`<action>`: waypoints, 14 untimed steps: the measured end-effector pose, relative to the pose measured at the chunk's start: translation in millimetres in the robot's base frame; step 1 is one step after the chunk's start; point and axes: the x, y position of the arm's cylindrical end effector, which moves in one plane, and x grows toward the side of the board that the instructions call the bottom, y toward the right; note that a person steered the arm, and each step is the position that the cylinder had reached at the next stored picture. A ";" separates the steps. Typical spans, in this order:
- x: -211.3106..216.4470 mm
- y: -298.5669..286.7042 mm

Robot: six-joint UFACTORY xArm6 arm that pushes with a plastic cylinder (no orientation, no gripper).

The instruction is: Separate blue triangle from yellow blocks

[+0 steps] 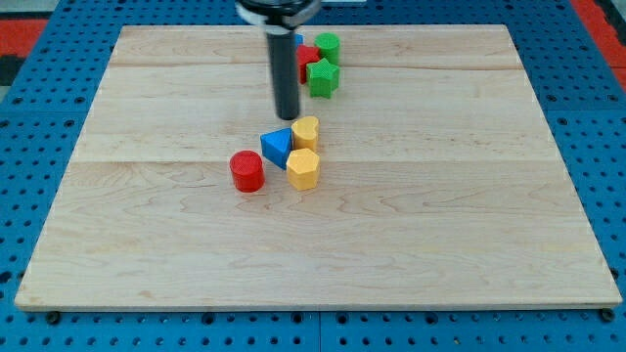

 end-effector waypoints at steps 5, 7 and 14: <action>82.2 137.2; 135.2 140.1; 66.5 10.8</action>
